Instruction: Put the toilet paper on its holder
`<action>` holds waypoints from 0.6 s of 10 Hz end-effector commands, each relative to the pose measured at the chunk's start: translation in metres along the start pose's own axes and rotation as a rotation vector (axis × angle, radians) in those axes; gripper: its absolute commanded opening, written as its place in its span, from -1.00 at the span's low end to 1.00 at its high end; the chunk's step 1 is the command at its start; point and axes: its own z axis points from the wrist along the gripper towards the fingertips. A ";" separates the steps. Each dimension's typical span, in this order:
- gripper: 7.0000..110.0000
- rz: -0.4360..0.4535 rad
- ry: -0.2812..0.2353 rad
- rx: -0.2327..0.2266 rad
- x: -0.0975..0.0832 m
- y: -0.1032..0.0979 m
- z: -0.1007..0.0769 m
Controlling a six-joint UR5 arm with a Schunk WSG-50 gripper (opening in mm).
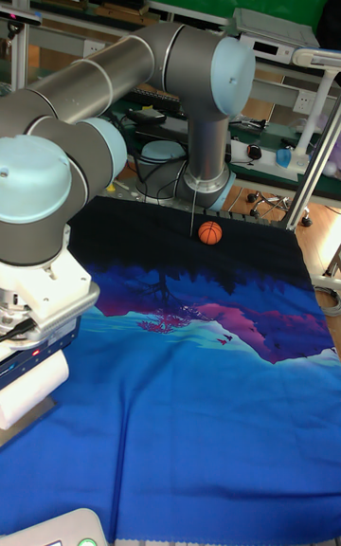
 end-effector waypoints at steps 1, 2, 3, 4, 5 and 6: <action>-1.00 -0.035 -0.010 -0.002 0.003 -0.010 -0.005; -1.00 -0.038 -0.011 -0.003 0.004 -0.012 -0.004; -1.00 -0.039 -0.021 -0.010 0.001 -0.010 -0.004; -1.00 -0.033 -0.034 -0.024 -0.002 -0.006 -0.004; -1.00 -0.014 -0.039 -0.037 -0.003 -0.003 -0.005; -1.00 0.006 -0.067 -0.074 -0.010 0.006 -0.005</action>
